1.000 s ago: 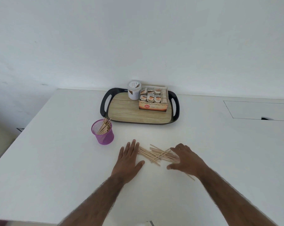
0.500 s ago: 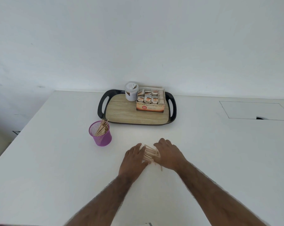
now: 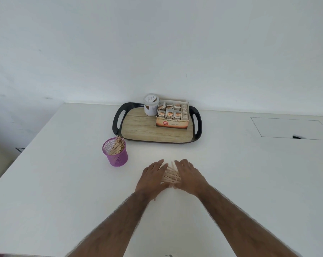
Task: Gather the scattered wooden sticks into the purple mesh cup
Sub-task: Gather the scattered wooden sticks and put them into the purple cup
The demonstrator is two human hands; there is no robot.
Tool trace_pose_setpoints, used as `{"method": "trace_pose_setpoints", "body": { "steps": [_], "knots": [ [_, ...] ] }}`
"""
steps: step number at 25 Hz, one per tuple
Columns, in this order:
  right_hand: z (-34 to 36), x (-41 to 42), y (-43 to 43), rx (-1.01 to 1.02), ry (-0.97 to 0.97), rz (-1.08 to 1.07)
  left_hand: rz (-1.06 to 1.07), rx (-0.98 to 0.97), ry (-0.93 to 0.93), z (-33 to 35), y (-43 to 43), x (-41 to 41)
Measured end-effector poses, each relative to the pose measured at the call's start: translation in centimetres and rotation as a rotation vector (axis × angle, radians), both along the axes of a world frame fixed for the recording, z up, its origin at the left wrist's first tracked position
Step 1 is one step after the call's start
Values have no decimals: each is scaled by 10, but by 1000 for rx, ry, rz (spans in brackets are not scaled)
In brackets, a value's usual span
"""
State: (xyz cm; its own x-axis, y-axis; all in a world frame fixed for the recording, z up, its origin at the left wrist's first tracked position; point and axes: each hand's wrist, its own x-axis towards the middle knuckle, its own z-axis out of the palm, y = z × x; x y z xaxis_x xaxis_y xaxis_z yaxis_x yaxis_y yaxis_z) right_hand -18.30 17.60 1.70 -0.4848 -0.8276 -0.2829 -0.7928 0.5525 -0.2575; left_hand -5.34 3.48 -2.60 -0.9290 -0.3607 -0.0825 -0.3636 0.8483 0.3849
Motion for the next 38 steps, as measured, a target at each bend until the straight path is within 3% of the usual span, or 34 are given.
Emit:
{"method": "trace_pose_setpoints", "body": {
  "steps": [3, 11, 18, 30, 38],
  "knots": [
    [0, 3, -2, 28, 67, -98, 2, -2, 2, 1, -2, -1],
    [0, 13, -10, 57, 161, 32, -13, 17, -9, 5, -5, -4],
    [-4, 16, -14, 73, 210, 83, 7, 215, 20, 19, -14, 1],
    [-13, 21, -16, -21, 325, 114, -35, -39, 66, 17, -7, -9],
    [-24, 14, -12, -94, 333, 139, -29, -48, 50, 33, -6, -13]
  ]
}}
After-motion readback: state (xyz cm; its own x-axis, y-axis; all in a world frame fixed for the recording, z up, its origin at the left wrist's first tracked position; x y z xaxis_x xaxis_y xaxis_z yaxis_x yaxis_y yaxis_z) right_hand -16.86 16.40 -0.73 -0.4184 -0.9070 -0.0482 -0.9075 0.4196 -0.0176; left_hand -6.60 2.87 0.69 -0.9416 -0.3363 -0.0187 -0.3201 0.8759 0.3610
